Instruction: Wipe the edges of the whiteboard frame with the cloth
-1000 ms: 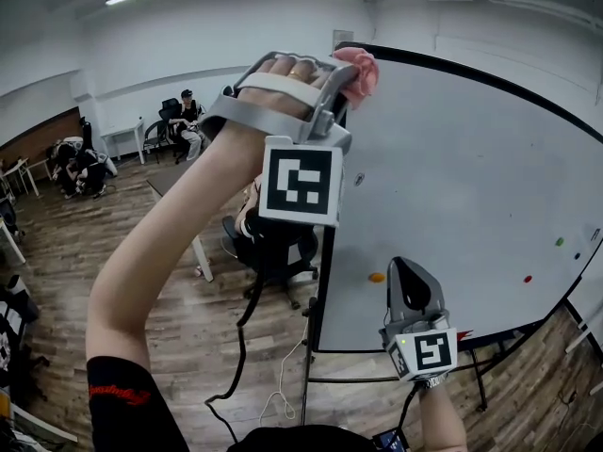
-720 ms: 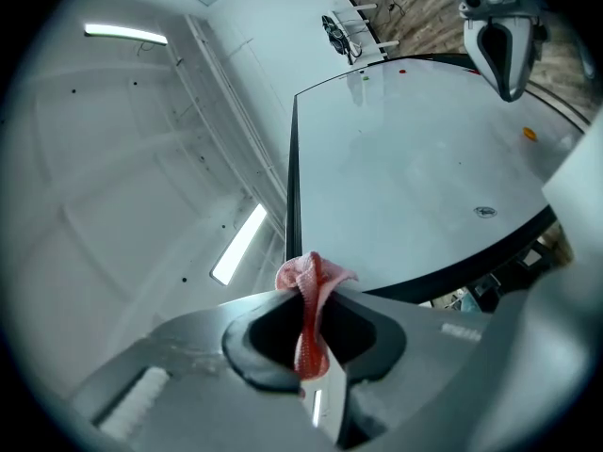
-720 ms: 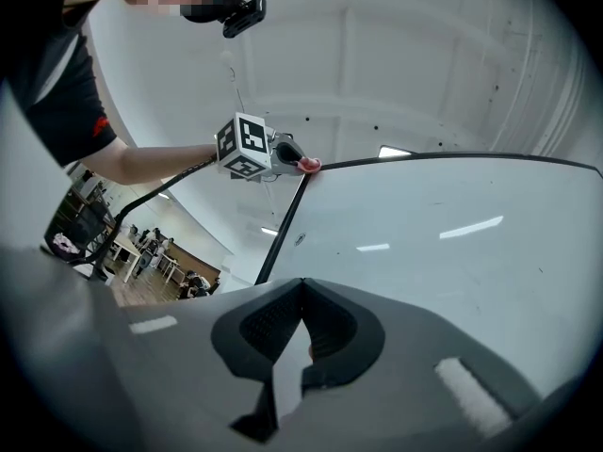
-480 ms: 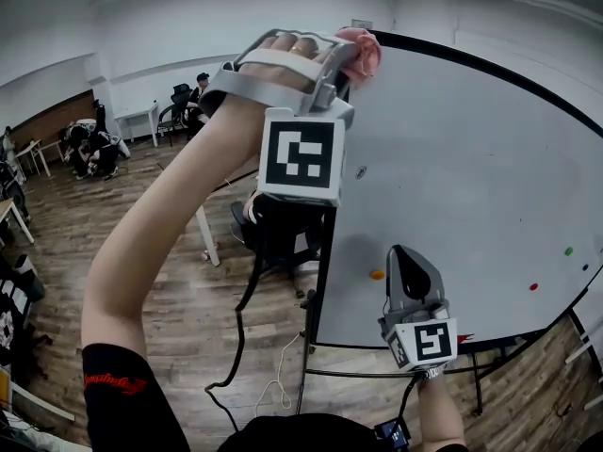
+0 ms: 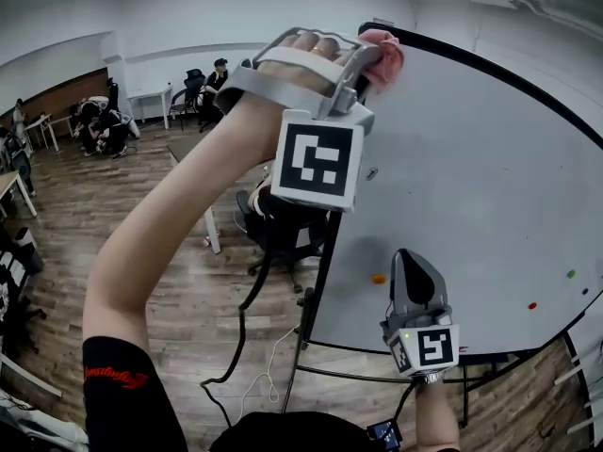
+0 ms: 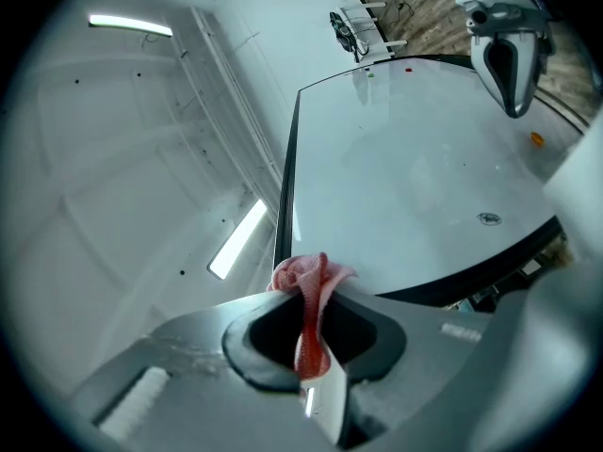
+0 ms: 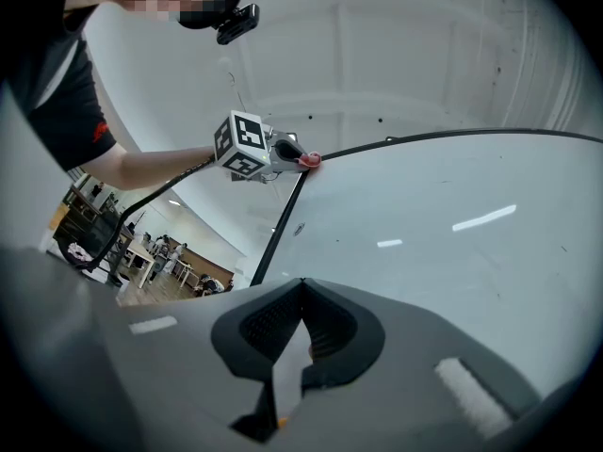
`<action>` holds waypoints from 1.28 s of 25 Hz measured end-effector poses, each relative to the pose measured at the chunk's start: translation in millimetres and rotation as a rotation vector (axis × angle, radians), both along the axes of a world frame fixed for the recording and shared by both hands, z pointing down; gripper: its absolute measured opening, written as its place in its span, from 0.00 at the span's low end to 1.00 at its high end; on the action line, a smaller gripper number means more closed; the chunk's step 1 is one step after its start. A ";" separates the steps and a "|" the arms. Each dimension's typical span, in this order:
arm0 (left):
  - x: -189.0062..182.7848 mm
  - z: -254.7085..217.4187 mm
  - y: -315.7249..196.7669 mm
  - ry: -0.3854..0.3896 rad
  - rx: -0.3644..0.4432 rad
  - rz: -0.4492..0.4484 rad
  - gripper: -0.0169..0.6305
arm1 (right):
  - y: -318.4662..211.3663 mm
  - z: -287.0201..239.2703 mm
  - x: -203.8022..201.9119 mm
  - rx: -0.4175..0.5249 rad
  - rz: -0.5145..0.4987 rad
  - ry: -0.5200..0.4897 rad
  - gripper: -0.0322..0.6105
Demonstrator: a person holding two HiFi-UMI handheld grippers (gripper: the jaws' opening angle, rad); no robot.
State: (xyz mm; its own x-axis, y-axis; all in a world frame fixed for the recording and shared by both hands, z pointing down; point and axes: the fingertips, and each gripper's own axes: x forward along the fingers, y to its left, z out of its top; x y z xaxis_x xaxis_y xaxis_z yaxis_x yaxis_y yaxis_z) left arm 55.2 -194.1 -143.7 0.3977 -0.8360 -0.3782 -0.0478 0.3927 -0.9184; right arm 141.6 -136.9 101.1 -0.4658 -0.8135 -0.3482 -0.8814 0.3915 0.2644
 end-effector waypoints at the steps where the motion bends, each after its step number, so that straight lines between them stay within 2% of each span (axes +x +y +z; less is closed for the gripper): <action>1: 0.4 1.1 -1.1 0.004 -0.001 0.001 0.09 | -1.0 1.3 0.7 -0.001 -0.003 0.002 0.05; 32: -1.0 51.3 0.1 -0.026 -0.067 -0.051 0.09 | 7.2 17.4 3.3 -0.035 -0.045 -0.007 0.05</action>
